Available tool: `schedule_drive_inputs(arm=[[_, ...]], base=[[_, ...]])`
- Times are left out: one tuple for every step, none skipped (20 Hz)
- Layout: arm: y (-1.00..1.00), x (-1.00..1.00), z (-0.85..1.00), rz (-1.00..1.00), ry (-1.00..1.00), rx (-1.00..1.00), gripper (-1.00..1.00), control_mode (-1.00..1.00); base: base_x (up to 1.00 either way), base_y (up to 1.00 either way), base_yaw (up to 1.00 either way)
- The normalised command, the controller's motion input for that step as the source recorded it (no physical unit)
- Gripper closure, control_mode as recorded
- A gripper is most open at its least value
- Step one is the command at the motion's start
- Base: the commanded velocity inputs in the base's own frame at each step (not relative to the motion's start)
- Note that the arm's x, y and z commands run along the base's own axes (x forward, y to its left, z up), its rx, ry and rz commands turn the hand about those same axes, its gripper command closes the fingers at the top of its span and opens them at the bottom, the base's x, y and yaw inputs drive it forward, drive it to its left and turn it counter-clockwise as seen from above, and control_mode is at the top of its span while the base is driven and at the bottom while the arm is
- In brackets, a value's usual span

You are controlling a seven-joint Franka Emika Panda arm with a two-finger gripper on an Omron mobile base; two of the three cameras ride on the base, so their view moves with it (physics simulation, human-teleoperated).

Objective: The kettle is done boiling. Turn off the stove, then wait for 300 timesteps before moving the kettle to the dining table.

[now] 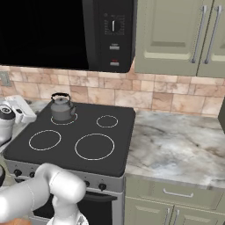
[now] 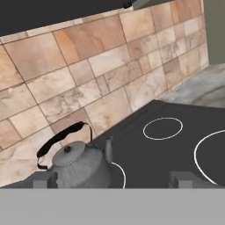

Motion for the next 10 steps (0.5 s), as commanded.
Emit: schedule_drive_inputs(arm=[[0.00, 0.33, 0.00, 0.00, 0.00, 0.00, -1.00, -1.00], [0.00, 0.32, 0.00, 0.00, 0.00, 0.00, -1.00, -1.00], [0.00, 0.32, 0.00, 0.00, 0.00, 0.00, -1.00, -1.00], [0.00, 0.32, 0.00, 0.00, 0.00, 0.00, -1.00, -1.00], [0.05, 0.32, 0.00, 0.00, 0.00, 0.00, -1.00, -1.00], [0.10, 0.33, 0.00, 0.00, 0.00, 0.00, -1.00, -1.00], [0.06, 0.32, 0.00, 0.00, 0.01, 0.00, -1.00, -1.00], [0.05, 0.32, 0.00, 0.00, 0.01, 0.00, -1.00, -1.00], [0.03, 0.32, 0.00, 0.00, 0.01, 0.00, -1.00, -1.00], [0.04, 0.32, 0.00, 0.00, 0.01, 0.00, -1.00, -1.00]], base=[[0.00, 0.00, 0.00], [0.00, 0.00, 0.00], [0.00, 0.00, 0.00], [0.00, 0.00, 0.00], [0.00, 0.00, 0.00], [0.00, 0.00, 0.00], [0.00, 0.00, 0.00], [0.00, 0.00, 0.00], [0.00, 0.00, 0.00], [0.00, 0.00, 0.00]])
